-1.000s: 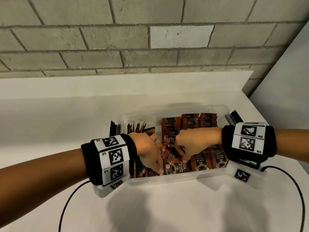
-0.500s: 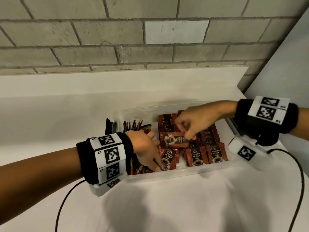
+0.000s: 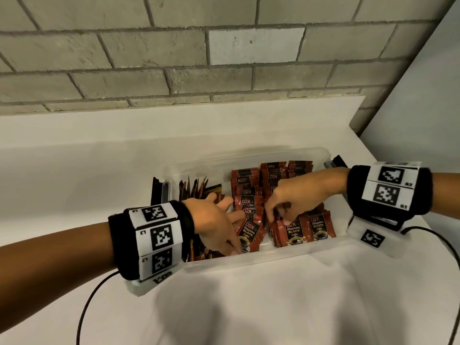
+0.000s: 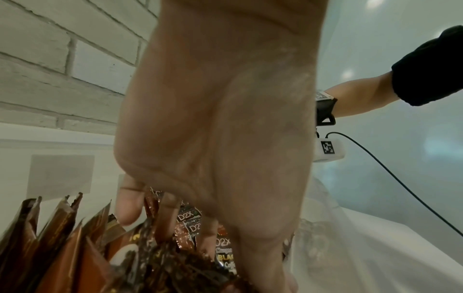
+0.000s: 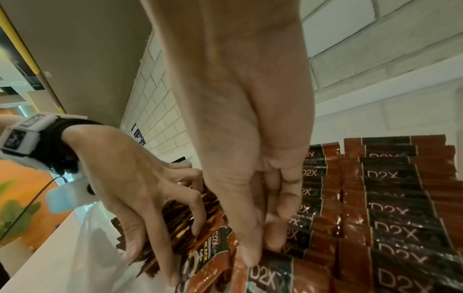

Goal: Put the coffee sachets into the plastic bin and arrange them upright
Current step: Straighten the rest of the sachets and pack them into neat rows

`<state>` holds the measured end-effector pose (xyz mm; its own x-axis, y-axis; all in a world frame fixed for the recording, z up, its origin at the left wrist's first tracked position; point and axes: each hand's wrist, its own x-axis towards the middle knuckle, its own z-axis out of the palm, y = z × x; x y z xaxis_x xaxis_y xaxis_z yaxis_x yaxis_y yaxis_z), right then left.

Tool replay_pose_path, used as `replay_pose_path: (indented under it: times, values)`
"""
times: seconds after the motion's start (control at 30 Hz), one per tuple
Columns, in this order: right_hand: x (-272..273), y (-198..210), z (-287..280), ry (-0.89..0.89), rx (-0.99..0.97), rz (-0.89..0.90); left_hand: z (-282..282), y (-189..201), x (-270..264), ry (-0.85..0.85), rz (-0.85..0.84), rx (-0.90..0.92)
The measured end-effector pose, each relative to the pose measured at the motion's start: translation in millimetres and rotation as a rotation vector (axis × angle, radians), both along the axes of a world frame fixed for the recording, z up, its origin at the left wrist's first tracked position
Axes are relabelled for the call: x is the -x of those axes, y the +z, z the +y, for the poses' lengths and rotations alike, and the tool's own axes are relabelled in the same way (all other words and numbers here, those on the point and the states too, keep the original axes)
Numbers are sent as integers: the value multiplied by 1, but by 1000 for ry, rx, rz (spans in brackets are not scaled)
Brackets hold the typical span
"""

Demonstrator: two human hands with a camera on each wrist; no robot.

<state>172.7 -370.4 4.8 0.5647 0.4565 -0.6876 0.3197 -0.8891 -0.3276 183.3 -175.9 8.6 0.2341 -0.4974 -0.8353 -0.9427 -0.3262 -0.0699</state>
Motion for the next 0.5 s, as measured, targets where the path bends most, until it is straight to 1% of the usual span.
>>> replay_pose_path:
  times: [0.17, 0.5]
  values:
    - [1, -6, 0, -64, -55, -45, -2, -5, -2, -26, -14, -16]
    - [4, -9, -2, -181, -127, 0, -4, -8, -1, 9, -16, -71]
